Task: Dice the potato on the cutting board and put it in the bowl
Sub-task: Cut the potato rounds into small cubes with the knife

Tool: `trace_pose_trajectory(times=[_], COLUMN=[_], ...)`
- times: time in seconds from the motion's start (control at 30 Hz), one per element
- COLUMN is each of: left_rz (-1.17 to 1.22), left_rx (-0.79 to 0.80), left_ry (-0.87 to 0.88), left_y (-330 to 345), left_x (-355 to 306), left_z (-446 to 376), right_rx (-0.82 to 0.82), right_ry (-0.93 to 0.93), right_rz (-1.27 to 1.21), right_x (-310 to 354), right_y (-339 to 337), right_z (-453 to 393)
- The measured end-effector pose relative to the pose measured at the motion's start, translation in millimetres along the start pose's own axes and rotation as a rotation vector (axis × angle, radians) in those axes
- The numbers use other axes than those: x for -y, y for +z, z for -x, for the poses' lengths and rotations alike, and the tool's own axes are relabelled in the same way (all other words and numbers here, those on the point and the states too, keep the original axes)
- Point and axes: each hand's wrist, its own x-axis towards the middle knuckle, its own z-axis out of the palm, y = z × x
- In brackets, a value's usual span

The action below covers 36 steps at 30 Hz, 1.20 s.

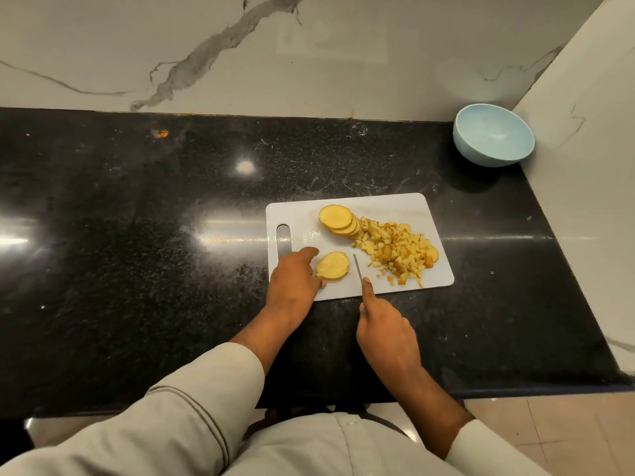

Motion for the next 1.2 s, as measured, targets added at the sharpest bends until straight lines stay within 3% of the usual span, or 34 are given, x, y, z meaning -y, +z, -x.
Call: trace_pose_trajectory(times=[0.23,0.57,0.9,1.2], left_rz=[0.097,0.107,-0.098,-0.100], left_rx=[-0.054,-0.006,-0.051,0.051], left_ry=[-0.006,-0.016,0.096,0.023], left_y=[3,1,5,4], left_x=[3,2,-7,-6], left_z=[4,5,9,1], right_rx=[0.053,0.066,0.051,0.040], right_ry=[-0.015,-0.006,-0.021,-0.098], right_rz=[-0.024,-0.025,-0.021,0.021], right_x=[-1,1,-4,-14], right_y=[6,8,0,-11], right_z=[17,17,6,-22])
